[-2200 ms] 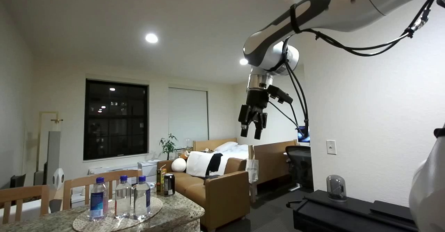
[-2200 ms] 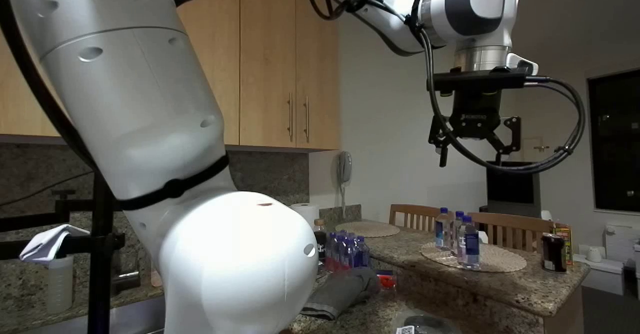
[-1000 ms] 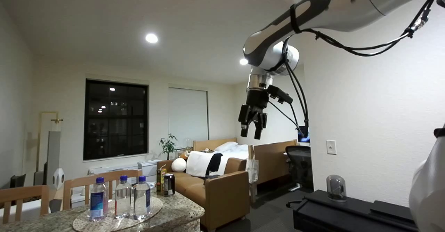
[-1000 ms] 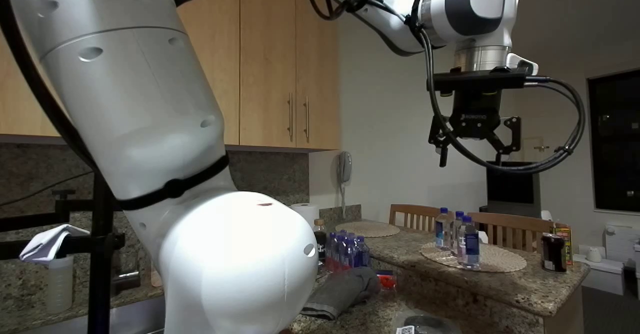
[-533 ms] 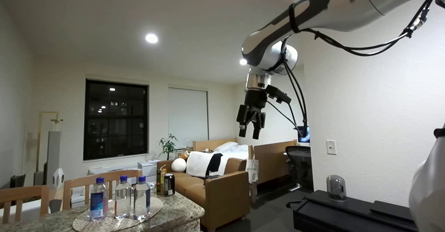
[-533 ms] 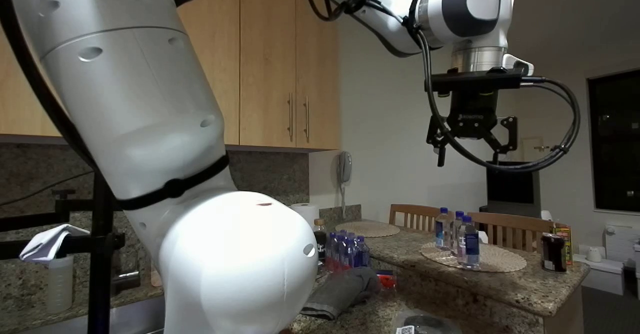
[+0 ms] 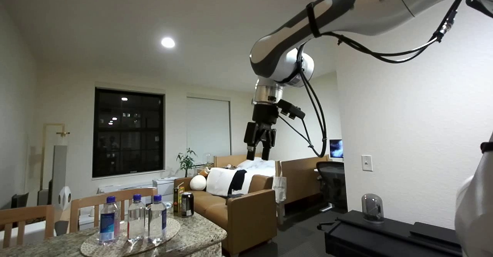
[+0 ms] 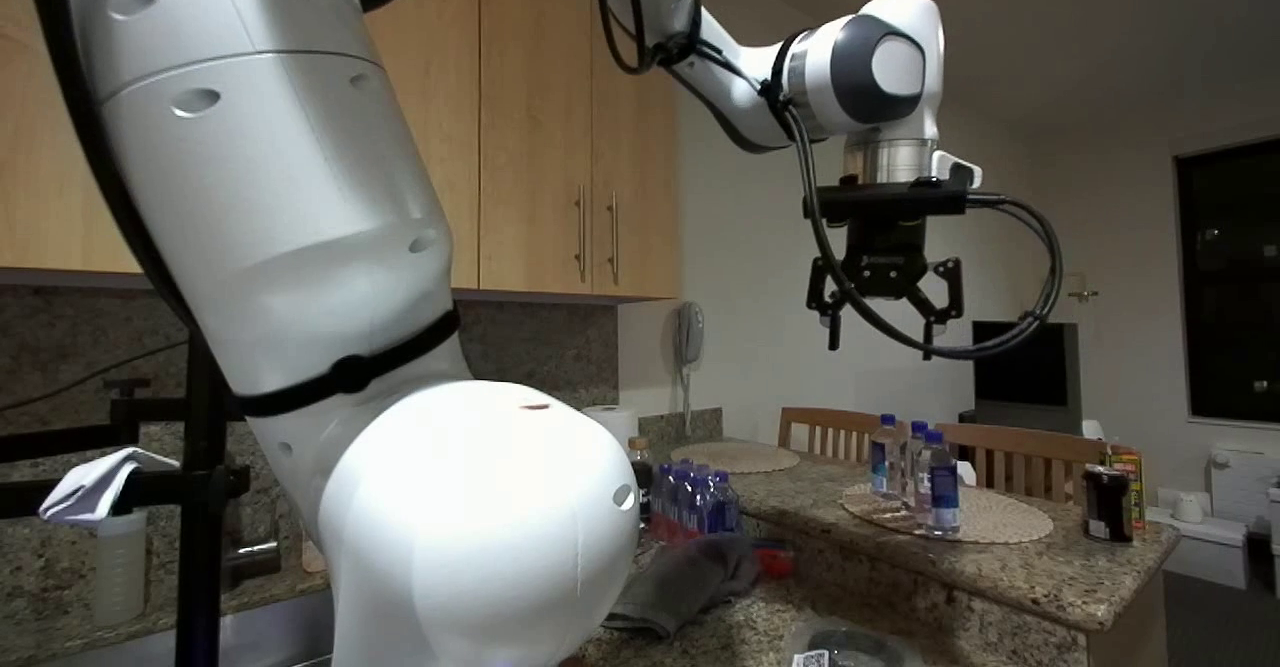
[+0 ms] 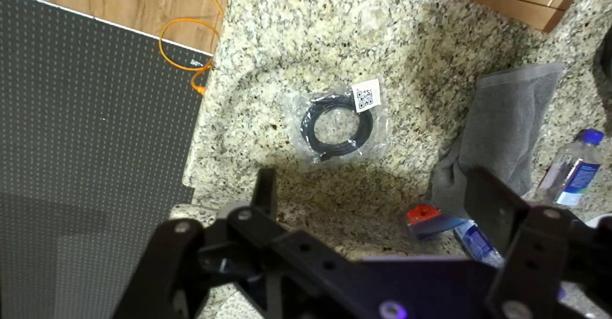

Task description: Move the grey towel to the right

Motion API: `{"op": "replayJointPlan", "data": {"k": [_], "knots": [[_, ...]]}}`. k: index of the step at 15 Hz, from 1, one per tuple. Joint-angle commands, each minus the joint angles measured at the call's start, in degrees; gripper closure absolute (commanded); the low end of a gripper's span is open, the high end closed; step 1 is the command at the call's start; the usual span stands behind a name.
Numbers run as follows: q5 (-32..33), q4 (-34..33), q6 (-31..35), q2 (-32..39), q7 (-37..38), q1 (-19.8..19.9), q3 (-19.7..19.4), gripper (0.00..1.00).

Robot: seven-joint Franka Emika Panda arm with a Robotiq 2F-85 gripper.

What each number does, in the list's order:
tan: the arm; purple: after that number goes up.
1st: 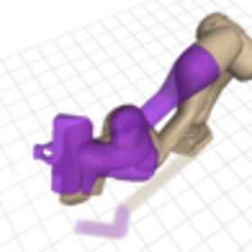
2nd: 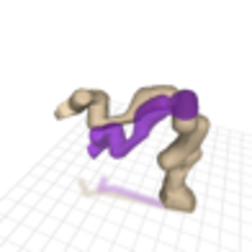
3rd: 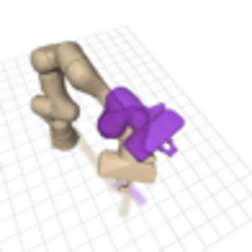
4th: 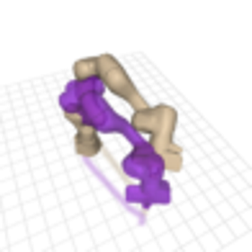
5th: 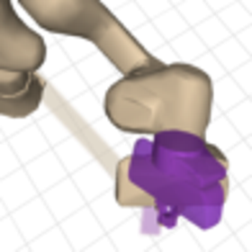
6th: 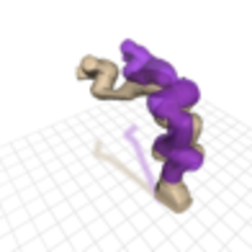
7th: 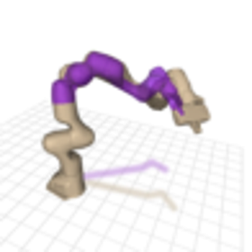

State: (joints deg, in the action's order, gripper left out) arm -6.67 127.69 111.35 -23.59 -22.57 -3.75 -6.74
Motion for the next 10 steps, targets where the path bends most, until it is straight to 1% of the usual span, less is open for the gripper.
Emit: {"op": "replayJointPlan", "data": {"k": [1,4,6,10], "knots": [[-2.4,4.7,6.8,-1.5,2.6,-1.8,3.6,0.00],[-3.3,7.4,10.9,-1.6,6.1,-4.0,7.3,0.00],[-3.0,9.3,13.8,-1.3,9.7,-5.6,10.4,0.00],[-2.6,11.1,20.5,1.1,16.8,-9.0,16.3,0.00]]}}
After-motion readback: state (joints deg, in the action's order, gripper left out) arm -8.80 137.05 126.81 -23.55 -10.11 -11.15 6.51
